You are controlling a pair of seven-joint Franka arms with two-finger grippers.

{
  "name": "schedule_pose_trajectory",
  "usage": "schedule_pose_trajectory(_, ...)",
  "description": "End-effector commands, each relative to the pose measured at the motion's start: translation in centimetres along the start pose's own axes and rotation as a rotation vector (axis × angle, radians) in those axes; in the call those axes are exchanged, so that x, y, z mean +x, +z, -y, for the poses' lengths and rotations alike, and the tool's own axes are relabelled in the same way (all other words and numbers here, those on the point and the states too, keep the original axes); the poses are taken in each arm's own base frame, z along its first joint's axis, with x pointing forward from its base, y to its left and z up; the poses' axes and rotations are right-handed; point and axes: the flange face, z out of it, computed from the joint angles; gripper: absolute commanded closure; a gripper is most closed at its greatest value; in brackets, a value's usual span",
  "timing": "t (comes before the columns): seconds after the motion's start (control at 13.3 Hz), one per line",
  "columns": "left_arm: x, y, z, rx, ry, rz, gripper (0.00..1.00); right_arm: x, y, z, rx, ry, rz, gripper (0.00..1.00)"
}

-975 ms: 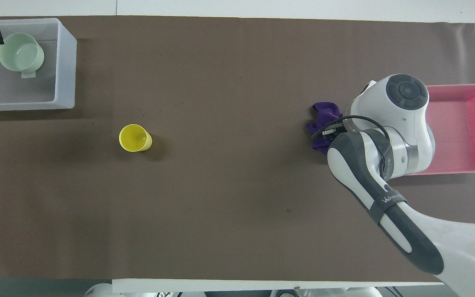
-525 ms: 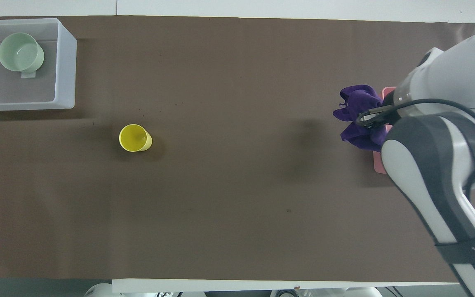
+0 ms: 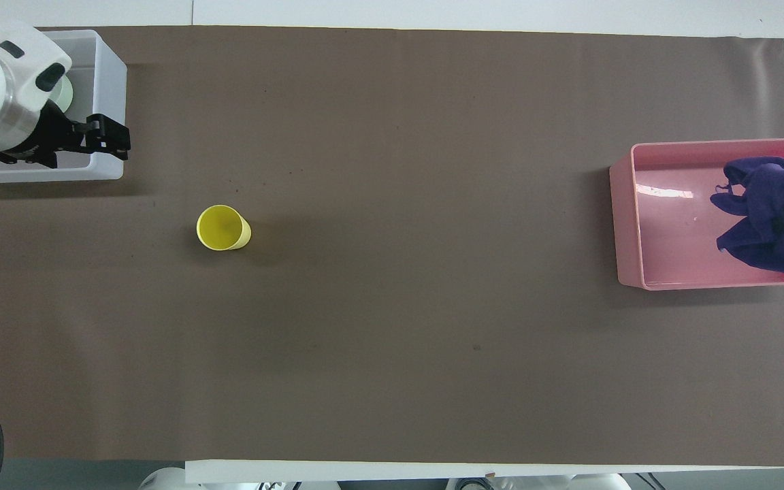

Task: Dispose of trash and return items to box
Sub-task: 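Grasp the yellow cup with the left gripper while the right gripper withdraws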

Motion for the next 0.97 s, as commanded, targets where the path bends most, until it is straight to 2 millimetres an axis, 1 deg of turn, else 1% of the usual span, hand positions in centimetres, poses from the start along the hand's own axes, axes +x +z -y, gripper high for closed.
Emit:
schedule_pose_trajectory(0.0, -5.1, 4.1, -2.2, -0.034, 0.003, -0.042, 0.0, -0.1, 5.3, -1.9, 0.008, -0.007, 0.038, 1.0)
schedule_pose_trajectory(0.07, -6.0, 5.8, -3.4, -0.032, 0.02, -0.026, 0.0, 0.1, 7.4, -2.0, 0.007, -0.009, 0.038, 1.0)
schedule_pose_trajectory(0.15, -6.8, 7.8, -3.9, -0.027, 0.03, -0.009, 0.0, 0.4, 9.2, -2.0, 0.007, -0.01, 0.035, 1.0)
schedule_pose_trajectory(0.22, -7.3, 9.6, -3.9, -0.03, 0.033, -0.013, 0.0, 1.1, 10.9, -2.0, 0.01, -0.014, 0.043, 1.0)
schedule_pose_trajectory(0.3, -8.2, 11.4, -3.8, -0.032, 0.036, -0.015, 0.0, 1.8, 12.1, -1.7, 0.011, -0.022, 0.046, 1.0)
schedule_pose_trajectory(0.38, -8.7, 12.3, -3.7, -0.036, 0.036, -0.024, 0.0, 2.2, 13.4, -1.6, 0.011, -0.026, 0.046, 1.0)
schedule_pose_trajectory(0.45, -9.1, 12.9, -3.7, -0.035, 0.04, -0.018, 0.0, 2.1, 14.4, -1.4, 0.015, -0.022, 0.056, 0.95)
schedule_pose_trajectory(0.53, -9.5, 13.9, -3.8, -0.03, 0.038, -0.004, 0.07, 2.0, 14.9, -0.9, 0.015, -0.027, 0.059, 0.86)
schedule_pose_trajectory(0.6, -9.7, 14.5, -4.5, -0.03, 0.039, 0.001, 0.7, 2.0, 15.0, -0.7, 0.015, -0.029, 0.059, 0.6)
schedule_pose_trajectory(0.67, -9.7, 15.1, -4.5, -0.034, 0.033, -0.009, 0.96, 2.1, 14.9, -0.9, 0.015, -0.027, 0.059, 0.21)
schedule_pose_trajectory(0.75, -9.4, 15.1, -4.6, -0.041, 0.031, -0.029, 0.99, 2.2, 14.6, -1.0, 0.014, -0.027, 0.056, 0.11)
schedule_pose_trajectory(0.82, -9.4, 15.0, -4.8, -0.045, 0.033, -0.036, 0.99, 2.6, 13.5, -0.8, 0.01, -0.031, 0.045, 0.08)
schedule_pose_trajectory(0.9, -9.5, 14.8, -5.8, -0.058, 0.038, -0.035, 1.0, 2.9, 12.4, -0.5, 0.011, -0.037, 0.046, 0.05)
